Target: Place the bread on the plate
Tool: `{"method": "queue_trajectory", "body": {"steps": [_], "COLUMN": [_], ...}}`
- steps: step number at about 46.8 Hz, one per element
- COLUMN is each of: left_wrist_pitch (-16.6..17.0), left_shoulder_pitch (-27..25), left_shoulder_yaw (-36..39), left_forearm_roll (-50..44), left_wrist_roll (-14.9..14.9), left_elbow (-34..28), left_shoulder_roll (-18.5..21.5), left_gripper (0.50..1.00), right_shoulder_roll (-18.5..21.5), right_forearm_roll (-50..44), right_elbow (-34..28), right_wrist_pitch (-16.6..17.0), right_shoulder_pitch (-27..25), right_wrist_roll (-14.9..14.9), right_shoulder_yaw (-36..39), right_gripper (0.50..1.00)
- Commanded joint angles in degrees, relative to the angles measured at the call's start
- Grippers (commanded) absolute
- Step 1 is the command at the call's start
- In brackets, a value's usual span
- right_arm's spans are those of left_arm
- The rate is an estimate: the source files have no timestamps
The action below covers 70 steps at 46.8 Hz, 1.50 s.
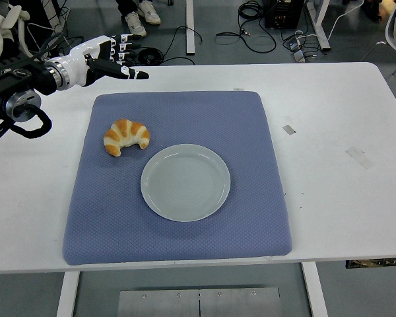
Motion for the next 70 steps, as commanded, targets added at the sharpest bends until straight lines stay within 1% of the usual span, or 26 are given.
{"method": "queue_trajectory", "body": {"steps": [1,4,11,14,18,21,28,34,38,46,48,52,54,66,70], "left_wrist_pitch": [1.15,1.68,2.12,2.21,2.21,2.21,3.26,3.09,2.56,1.94,1.51,-0.51,-0.69,-0.25,0.45], "left_shoulder_pitch": [-0.39,-1.27,-2.85,-3.03,-3.29,-4.17,-9.17,-12.08,-12.78,-12.87,-13.05,-13.4,-13.66,-14.1,-13.93], "left_shoulder_yaw": [2.27,3.77,6.06,6.15,7.37,10.18,17.04,20.29,21.7,24.69,25.04,26.53,27.41,31.63,32.16], "left_forearm_roll": [0.04,0.04,1.53,3.02,4.35,4.43,4.35,3.91,3.12,1.28,-0.04,-2.15,-2.33,-1.63,-1.45], "left_wrist_roll": [0.52,1.13,4.38,4.82,4.82,4.12,3.86,3.77,3.86,4.38,4.38,4.21,4.3,4.65,4.73], "left_elbow": [-2.48,-3.8,-5.12,-5.56,-6.35,-7.05,-9.52,-10.22,-10.31,-10.31,-10.31,-10.31,-10.31,-10.4,-10.4], "left_shoulder_roll": [1.31,2.19,3.07,3.77,4.3,4.65,5.53,5.88,5.8,4.13,3.95,3.95,3.95,3.78,3.78], "left_gripper": [0.981,0.981,0.981,0.981,0.981,0.981,0.981,0.981,0.983,0.981,0.981,0.981,0.981,0.981,0.981], "right_shoulder_roll": [0.0,0.0,0.0,0.0,0.0,0.0,0.0,0.0,0.0,0.0,0.0,0.0,0.0,0.0,0.0], "right_forearm_roll": [0.0,0.0,0.0,0.0,0.0,0.0,0.0,0.0,0.0,0.0,0.0,0.0,0.0,0.0,0.0], "right_elbow": [0.0,0.0,0.0,0.0,0.0,0.0,0.0,0.0,0.0,0.0,0.0,0.0,0.0,0.0,0.0], "right_wrist_pitch": [0.01,0.01,0.01,0.01,0.01,0.01,0.01,0.01,0.01,0.01,0.01,0.01,0.01,0.01,0.01], "right_shoulder_pitch": [0.01,0.01,0.01,0.01,0.01,0.01,0.01,0.01,0.01,0.01,0.01,0.01,0.01,0.01,0.01], "right_wrist_roll": [0.01,0.01,0.01,0.01,0.01,0.01,0.01,0.01,0.01,0.01,0.01,0.01,0.01,0.01,0.01], "right_shoulder_yaw": [0.0,0.0,0.0,0.08,0.0,0.0,0.0,0.0,0.0,0.08,0.0,0.0,0.0,0.0,0.0], "right_gripper": [1.0,1.0,1.0,1.0,1.0,1.0,1.0,1.0,1.0,1.0,1.0,1.0,1.0,1.0,1.0]}}
